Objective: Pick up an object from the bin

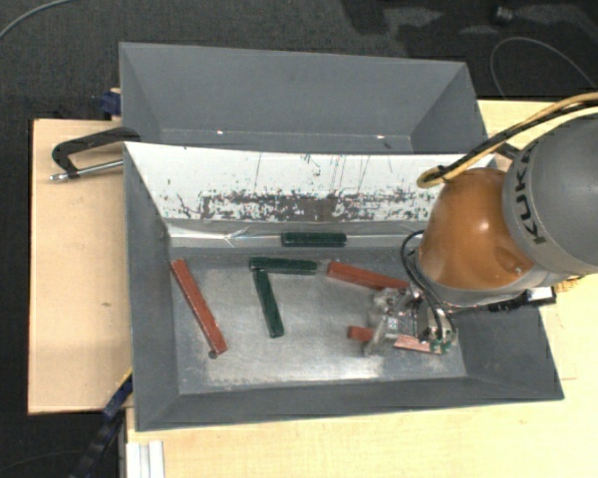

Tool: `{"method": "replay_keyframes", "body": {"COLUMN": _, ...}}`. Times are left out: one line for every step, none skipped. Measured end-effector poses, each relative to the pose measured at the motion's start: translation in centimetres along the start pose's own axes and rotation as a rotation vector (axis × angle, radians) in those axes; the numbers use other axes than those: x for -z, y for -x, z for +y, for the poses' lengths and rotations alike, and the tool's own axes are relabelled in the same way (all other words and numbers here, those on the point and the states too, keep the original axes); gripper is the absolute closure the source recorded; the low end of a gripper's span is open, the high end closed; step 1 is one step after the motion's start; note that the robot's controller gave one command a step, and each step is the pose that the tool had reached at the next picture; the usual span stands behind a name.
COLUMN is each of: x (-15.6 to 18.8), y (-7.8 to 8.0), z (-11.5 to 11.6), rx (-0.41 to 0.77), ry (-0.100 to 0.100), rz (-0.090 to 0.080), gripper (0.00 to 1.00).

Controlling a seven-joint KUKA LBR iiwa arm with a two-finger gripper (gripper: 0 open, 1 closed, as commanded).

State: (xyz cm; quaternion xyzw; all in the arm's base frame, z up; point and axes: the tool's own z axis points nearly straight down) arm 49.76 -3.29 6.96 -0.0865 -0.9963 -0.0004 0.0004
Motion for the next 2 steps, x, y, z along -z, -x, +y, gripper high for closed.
{"method": "replay_keyframes", "body": {"x": 1.7, "y": 0.1, "z": 0.1, "rx": 0.001, "ry": 0.001, "rz": -0.007, "gripper": 1.00}}
{"method": "replay_keyframes", "body": {"x": 7.7, "y": 0.4, "z": 0.2, "rx": 0.002, "ry": 0.001, "rz": -0.012, "gripper": 1.00}}
